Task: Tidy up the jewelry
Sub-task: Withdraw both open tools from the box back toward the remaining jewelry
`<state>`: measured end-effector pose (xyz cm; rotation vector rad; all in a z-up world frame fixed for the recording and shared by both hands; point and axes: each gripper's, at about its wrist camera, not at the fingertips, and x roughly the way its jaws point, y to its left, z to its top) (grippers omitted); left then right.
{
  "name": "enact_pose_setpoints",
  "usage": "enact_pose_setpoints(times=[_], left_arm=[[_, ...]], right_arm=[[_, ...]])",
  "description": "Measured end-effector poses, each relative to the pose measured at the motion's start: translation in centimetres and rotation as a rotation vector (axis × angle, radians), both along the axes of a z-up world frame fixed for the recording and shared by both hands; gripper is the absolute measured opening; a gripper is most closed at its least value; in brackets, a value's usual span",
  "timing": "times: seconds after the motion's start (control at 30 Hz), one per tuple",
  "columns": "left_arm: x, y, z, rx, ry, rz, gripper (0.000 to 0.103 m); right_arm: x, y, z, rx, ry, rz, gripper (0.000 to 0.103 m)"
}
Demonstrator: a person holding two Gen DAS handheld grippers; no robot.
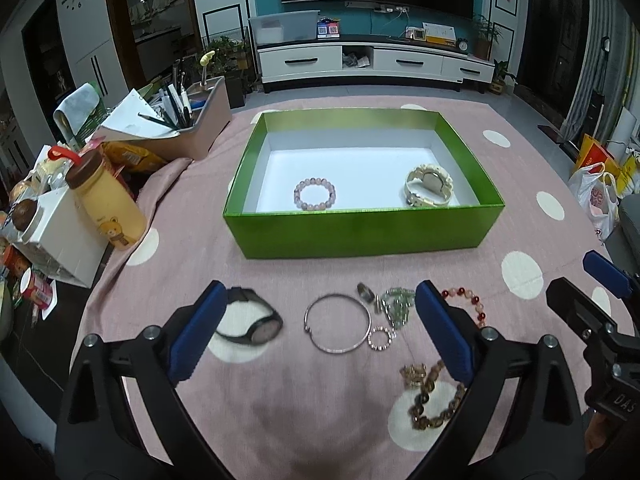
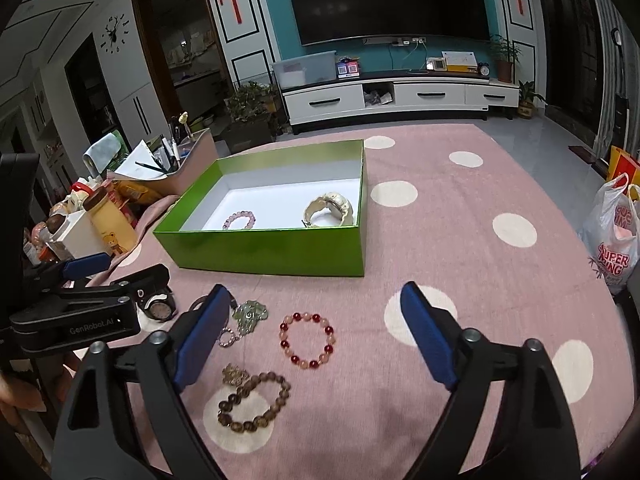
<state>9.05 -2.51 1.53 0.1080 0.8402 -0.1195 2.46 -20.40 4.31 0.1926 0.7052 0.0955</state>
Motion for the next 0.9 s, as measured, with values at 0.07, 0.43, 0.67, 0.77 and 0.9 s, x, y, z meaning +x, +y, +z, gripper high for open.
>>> enact_pose_setpoints(times=[0.07, 0.43, 0.67, 0.77, 0.9], left_arm=[[-0.4, 0.1, 0.0, -0.001, 0.004, 0.001, 0.097], [-2.6, -0.7, 0.1, -0.004, 0.004, -0.014, 0.1], [-3.9, -1.1, -0.1, -0.013, 0.008, -0.035, 0.101], [-4.4, -1.1, -0.4, -0.022, 0.016, -0.04, 0.101], [-4.9, -1.1, -0.8, -0.02, 0.026, -0.048, 0.101]], right_arm=[[-0.6, -0.1, 0.1, 0.004, -0.002, 0.001, 0.088], [-2.9, 0.2, 0.3, 0.007, 0.007, 0.027, 0.097], [-4.2, 0.7, 0.1, 0.005, 0.02, 0.062, 0.099], [-4.6, 0.9, -0.3, 0.004, 0.03, 0.071, 0.099], [-5.1, 1.1, -0.8, 0.004, 0.045, 0.079, 0.099]])
